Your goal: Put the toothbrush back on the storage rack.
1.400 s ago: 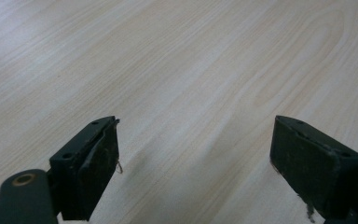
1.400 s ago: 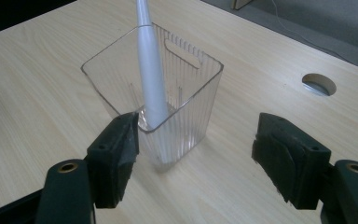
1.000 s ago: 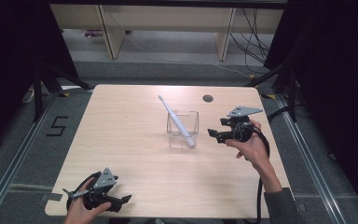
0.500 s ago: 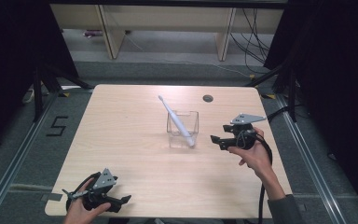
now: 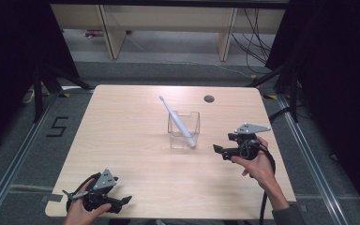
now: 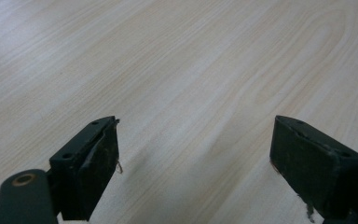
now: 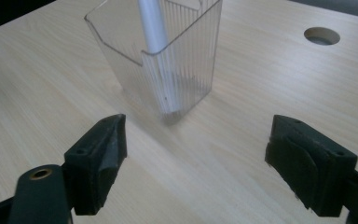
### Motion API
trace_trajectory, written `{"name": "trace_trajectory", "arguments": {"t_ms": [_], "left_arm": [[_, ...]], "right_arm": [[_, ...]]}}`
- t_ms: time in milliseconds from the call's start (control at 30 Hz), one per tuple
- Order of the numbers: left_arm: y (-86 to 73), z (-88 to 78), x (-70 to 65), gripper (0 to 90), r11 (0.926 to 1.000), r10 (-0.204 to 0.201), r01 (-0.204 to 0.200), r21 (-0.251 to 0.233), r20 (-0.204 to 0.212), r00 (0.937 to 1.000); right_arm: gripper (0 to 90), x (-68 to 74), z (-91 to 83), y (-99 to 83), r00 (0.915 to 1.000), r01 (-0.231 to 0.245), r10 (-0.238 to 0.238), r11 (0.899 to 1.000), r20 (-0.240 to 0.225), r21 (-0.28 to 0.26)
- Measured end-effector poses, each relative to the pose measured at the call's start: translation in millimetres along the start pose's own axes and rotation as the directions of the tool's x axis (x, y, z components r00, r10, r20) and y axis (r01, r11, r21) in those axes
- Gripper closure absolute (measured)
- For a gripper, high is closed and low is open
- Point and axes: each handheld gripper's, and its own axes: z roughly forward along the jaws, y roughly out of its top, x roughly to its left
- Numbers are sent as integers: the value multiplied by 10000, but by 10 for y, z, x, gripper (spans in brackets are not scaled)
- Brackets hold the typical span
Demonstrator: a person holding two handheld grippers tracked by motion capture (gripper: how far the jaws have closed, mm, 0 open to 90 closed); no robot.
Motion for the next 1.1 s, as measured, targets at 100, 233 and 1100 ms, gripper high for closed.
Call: {"name": "trace_trajectory", "arguments": {"t_ms": [100,233,1100], "left_arm": [[2,12,2,151,9999,-101,100,-99,-103,9999],[-3,13,-1,151,9998,-142,141,-107,-84,9999],[5,13,9,151,10000,-20,20,-56,-77,10000]], "right_arm": [[192,-1,11,-63,10000,16,-16,10000,34,21],[187,-8,10,-137,10000,20,-20,10000,49,89],[190,118,81,-460,10000,-42,39,9983,55,584]]}}
